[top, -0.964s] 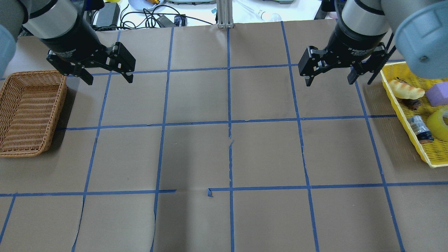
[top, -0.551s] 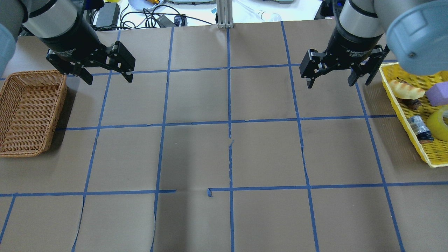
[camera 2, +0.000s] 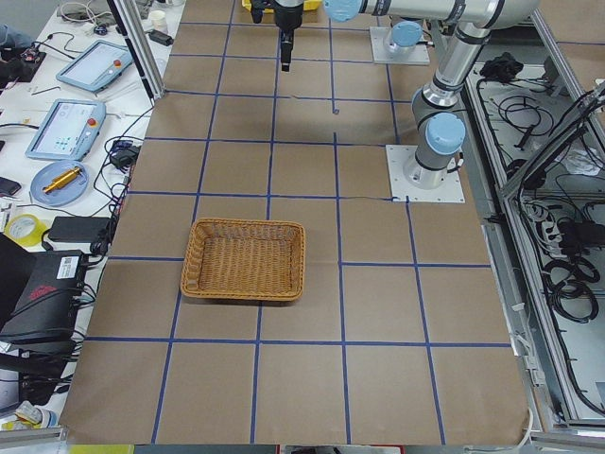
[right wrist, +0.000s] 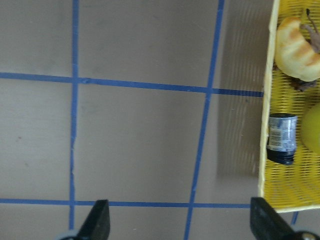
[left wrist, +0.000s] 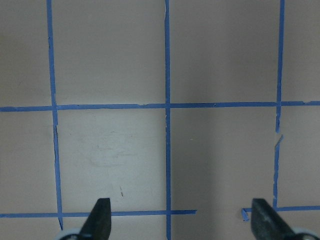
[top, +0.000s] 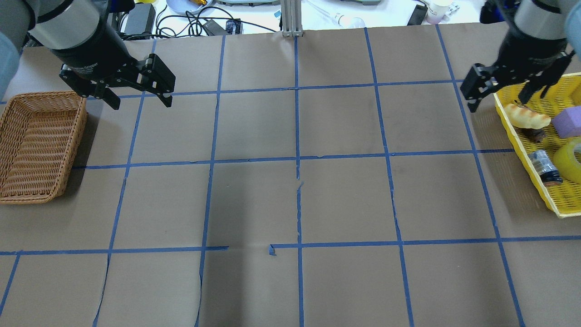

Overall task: Transfer tape with both arms
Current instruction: 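Reach the right gripper down into the yellow basket toward the tape roll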

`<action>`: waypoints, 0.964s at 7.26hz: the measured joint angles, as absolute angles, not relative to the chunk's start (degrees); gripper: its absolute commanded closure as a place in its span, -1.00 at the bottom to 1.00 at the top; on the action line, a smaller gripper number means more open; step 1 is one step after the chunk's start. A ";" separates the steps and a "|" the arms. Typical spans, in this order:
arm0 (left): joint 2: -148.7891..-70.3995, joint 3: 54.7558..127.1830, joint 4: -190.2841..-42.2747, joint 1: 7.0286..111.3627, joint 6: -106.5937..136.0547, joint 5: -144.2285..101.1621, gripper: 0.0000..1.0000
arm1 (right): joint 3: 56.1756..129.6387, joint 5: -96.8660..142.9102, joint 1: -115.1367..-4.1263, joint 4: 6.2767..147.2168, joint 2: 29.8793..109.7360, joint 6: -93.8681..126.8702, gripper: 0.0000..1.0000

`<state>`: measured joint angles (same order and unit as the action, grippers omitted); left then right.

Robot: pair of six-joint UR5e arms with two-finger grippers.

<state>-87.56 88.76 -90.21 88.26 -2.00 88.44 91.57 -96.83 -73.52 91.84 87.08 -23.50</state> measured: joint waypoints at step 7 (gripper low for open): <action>-87.41 88.91 -90.09 88.24 -2.06 88.55 -1.00 | 102.73 -97.07 -47.56 118.73 74.23 -60.31 -1.00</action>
